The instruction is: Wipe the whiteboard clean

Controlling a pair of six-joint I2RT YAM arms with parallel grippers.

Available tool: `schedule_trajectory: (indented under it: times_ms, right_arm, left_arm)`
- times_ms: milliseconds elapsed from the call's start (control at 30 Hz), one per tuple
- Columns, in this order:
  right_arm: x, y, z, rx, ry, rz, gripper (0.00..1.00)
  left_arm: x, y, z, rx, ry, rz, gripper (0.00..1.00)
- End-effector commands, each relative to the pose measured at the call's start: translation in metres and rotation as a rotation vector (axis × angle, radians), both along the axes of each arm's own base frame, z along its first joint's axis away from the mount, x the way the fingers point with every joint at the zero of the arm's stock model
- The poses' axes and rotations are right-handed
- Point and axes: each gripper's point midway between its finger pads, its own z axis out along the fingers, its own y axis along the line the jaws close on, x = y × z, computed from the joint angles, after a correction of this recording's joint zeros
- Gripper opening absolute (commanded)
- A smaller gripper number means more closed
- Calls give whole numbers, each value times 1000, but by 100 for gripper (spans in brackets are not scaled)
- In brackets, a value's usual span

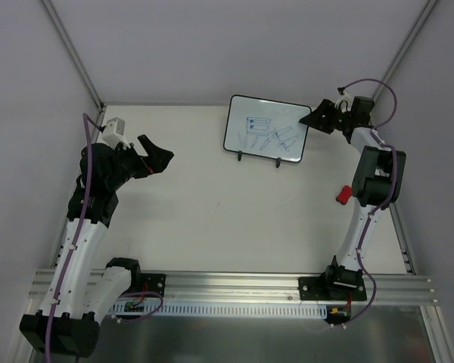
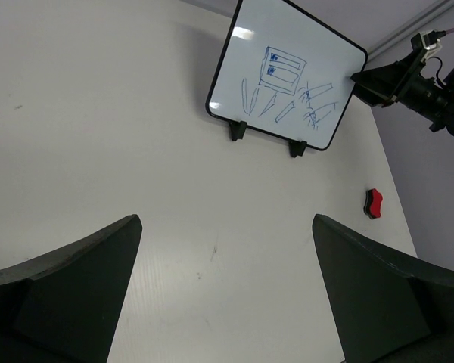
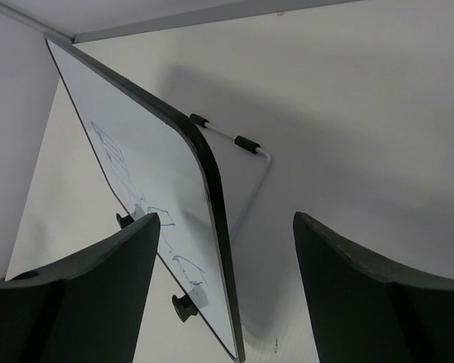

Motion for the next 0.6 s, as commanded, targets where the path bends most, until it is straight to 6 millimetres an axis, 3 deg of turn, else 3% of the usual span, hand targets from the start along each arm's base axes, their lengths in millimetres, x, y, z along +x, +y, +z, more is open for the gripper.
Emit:
schedule_trajectory:
  times_ms: [0,100,433,567]
  right_arm:
    - [8,10,34,30,-126,99,72]
    - [8,16,36,69,-133,144,63]
    - [9,23,31,125,-125,210,55]
    - [8,24,29,133,-121,223,46]
  left_arm:
    - [1,-6,18,-14,-30,-32,99]
    - [4,-7,17,-13,-20,-35,99]
    - [9,-10,17,-19,-3,-52,99]
    - [8,-10,18,-20,-6,-49,99]
